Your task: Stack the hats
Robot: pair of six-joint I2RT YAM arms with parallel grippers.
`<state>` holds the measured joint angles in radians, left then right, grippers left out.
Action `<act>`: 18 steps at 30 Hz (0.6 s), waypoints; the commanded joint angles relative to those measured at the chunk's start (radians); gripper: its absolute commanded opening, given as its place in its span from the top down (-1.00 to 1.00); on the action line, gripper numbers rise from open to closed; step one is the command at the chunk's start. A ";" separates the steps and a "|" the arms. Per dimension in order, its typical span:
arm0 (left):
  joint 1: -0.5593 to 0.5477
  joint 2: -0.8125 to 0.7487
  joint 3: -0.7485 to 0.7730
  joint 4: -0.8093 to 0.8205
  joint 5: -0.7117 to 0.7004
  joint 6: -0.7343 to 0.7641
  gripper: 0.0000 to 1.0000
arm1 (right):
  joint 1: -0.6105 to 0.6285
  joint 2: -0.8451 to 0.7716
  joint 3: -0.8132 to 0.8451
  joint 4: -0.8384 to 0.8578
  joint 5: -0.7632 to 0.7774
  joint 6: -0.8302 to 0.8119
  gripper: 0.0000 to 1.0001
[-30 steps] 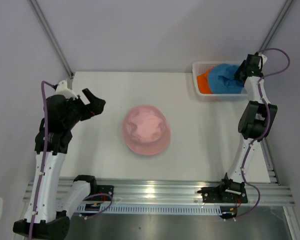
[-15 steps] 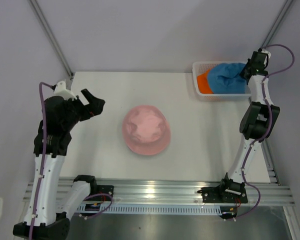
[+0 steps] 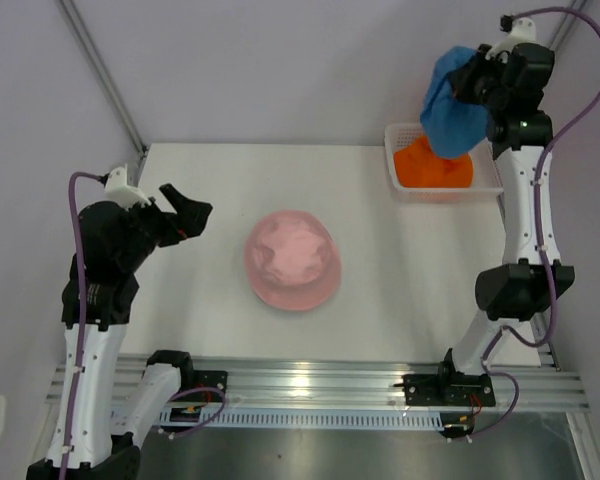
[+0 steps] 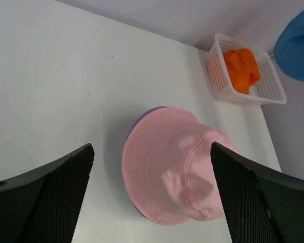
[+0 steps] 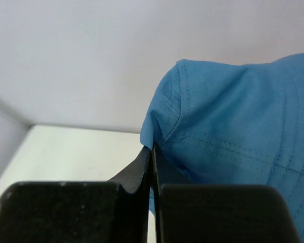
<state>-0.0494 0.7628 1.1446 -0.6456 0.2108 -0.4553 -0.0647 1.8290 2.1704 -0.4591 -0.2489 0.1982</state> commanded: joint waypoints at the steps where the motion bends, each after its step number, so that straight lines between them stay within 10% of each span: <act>1: 0.000 -0.022 -0.002 0.012 0.059 -0.013 -0.99 | 0.138 -0.122 0.026 -0.030 -0.087 -0.020 1.00; 18: 0.002 -0.137 -0.014 -0.097 -0.132 0.021 -0.99 | 0.523 -0.338 -0.293 0.173 -0.399 0.245 1.00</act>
<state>-0.0494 0.6437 1.1076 -0.7048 0.1436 -0.4595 0.3855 1.5276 1.9079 -0.3088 -0.6052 0.4271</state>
